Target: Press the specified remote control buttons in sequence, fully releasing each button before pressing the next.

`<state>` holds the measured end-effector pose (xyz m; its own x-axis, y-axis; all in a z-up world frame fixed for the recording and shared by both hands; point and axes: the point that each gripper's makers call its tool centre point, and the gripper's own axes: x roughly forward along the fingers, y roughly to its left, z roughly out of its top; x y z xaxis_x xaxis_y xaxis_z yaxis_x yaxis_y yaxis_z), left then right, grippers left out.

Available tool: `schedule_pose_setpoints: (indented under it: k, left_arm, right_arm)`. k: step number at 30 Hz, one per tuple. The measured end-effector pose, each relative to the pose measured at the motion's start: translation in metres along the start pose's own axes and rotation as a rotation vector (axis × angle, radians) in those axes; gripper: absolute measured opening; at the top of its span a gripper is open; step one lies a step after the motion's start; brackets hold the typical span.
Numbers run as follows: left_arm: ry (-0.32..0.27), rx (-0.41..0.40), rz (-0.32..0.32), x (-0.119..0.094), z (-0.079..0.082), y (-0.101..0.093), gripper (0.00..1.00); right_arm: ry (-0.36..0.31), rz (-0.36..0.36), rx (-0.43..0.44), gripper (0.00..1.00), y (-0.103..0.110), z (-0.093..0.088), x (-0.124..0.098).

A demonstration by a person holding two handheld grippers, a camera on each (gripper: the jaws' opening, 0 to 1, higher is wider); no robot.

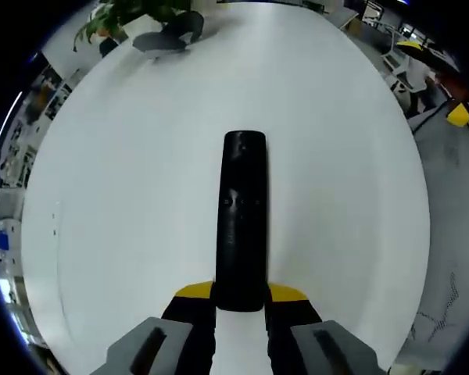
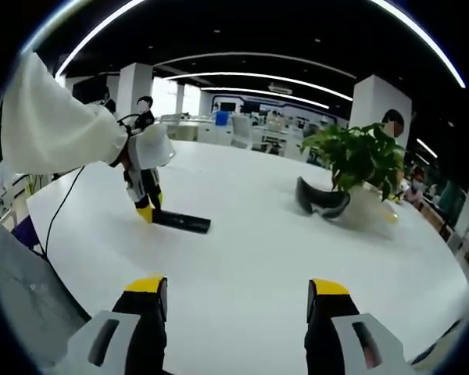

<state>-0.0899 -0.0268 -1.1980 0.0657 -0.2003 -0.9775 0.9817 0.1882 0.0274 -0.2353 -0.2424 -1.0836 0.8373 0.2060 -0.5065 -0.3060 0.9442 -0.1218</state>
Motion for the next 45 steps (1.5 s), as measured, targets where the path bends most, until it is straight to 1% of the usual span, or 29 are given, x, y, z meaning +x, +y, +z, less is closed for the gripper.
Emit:
schedule_pose_setpoints:
  k: [2,5,10,19,22,26,30,39,43,45]
  left_arm:
    - [-0.002,0.005,-0.003,-0.001,0.0,-0.011,0.22]
    - [-0.005,-0.001,-0.001,-0.001,0.001,-0.022,0.22]
    - [-0.022,0.014,-0.005,-0.002,0.001,-0.045,0.22]
    - [-0.064,-0.009,-0.007,-0.004,0.003,-0.071,0.22]
    - [-0.066,-0.014,-0.006,-0.004,0.003,-0.077,0.22]
    - [-0.056,0.004,-0.005,-0.004,0.004,-0.088,0.23]
    - [-0.045,0.009,-0.006,-0.004,0.005,-0.098,0.22]
    - [-0.086,-0.012,-0.003,-0.005,0.005,-0.118,0.23]
    - [-0.082,-0.014,-0.004,-0.005,0.007,-0.128,0.23]
    - [-0.072,0.005,-0.012,-0.005,0.007,-0.136,0.23]
  right_arm:
    - [-0.002,-0.002,0.003,0.72,-0.001,0.0,0.0]
    - [-0.007,-0.001,0.009,0.71,-0.001,0.001,-0.001]
    - [-0.011,0.004,-0.003,0.7,0.001,0.002,-0.001]
    - [-0.027,0.014,-0.011,0.69,0.003,0.004,-0.002]
    - [-0.026,0.016,-0.014,0.68,0.004,0.004,-0.002]
    - [-0.03,0.025,-0.009,0.66,0.005,0.005,-0.003]
    - [-0.059,0.033,0.0,0.65,0.006,0.01,-0.005]
    - [-0.049,0.04,0.006,0.62,0.007,0.008,-0.005]
    - [-0.034,0.042,0.005,0.59,0.007,0.005,-0.004]
    - [-0.039,0.04,0.011,0.59,0.007,0.006,-0.004]
